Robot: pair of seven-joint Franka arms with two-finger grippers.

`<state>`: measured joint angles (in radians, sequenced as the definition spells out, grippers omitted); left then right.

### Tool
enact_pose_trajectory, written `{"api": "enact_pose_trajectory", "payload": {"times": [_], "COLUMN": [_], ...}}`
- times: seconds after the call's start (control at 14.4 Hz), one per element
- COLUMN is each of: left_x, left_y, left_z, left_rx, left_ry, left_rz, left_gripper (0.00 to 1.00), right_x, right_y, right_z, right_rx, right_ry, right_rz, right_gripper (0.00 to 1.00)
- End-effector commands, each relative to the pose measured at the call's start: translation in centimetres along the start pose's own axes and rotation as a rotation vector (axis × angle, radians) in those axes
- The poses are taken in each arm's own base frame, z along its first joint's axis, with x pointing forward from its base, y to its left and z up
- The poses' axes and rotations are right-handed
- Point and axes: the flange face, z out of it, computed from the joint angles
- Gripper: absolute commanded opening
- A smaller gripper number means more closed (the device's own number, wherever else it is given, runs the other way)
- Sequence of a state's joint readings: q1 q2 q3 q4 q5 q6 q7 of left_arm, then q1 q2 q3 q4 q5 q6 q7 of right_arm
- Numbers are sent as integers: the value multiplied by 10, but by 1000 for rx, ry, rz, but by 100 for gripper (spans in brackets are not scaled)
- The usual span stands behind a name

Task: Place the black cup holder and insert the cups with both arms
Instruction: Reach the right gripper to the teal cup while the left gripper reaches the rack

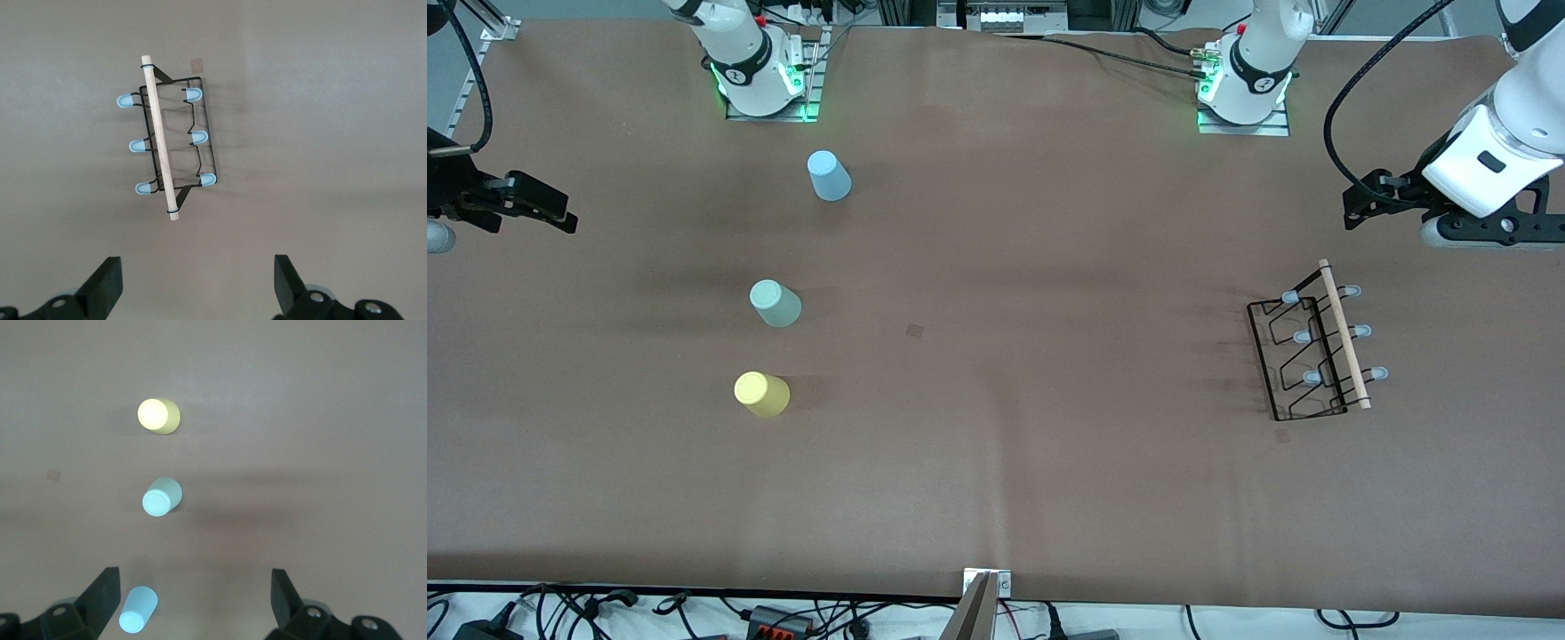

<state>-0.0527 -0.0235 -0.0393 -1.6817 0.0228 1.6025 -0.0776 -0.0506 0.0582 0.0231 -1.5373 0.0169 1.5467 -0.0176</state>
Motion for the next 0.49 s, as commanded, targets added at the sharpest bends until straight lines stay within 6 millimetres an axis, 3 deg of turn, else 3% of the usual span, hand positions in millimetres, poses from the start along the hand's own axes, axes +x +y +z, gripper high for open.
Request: {"api": "enact_pose_trajectory", "payload": {"times": [0.0, 0.28, 0.42], "left_x": [-4, 0, 0], "left_y": [-2, 0, -1], "left_z": [-8, -9, -1], "left_rx": [11, 9, 11], "left_ry": [1, 6, -57], "left_rz": [11, 17, 10], "left_gripper": [100, 100, 100], "right_x": [-2, -1, 6], "right_y": [3, 1, -3], "right_z": [-3, 2, 34], "right_rx": [-10, -10, -7], "right_ry": [-22, -34, -141], "right_rz": [1, -17, -18], "right_gripper": [100, 100, 100]}}
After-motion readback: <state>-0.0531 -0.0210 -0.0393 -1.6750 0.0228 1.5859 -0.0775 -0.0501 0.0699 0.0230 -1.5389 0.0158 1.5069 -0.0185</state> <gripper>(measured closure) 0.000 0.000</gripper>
